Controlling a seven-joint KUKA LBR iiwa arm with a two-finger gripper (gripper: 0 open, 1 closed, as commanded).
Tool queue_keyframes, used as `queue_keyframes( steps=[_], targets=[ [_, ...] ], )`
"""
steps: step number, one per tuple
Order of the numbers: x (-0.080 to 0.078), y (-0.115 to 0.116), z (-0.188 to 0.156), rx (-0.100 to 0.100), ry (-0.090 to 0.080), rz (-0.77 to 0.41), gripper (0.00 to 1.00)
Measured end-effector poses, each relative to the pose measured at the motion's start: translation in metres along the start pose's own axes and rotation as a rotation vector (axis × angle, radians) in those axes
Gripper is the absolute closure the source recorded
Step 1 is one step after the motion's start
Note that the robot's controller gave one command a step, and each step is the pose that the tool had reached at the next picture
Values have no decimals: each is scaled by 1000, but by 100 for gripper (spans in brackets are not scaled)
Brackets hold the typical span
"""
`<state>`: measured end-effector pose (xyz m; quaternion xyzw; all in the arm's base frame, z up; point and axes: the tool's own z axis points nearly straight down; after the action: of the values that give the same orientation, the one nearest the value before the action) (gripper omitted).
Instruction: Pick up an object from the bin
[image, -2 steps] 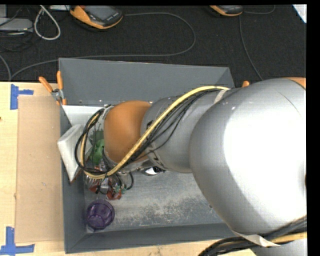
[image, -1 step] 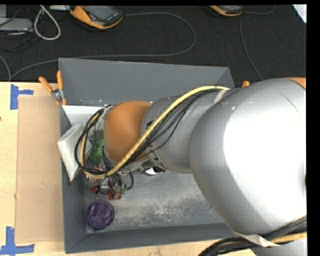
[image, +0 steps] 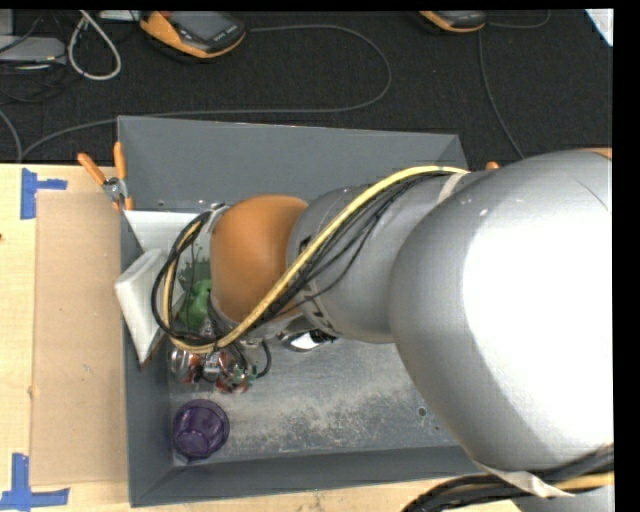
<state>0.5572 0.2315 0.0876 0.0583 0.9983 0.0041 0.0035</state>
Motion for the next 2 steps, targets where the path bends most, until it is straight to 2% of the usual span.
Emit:
queue_keyframes(
  steps=[1,2],
  targets=[
    [-2,0,-26,-3,-7,0,100],
    [-2,0,-34,-1,-5,0,100]
  ],
)
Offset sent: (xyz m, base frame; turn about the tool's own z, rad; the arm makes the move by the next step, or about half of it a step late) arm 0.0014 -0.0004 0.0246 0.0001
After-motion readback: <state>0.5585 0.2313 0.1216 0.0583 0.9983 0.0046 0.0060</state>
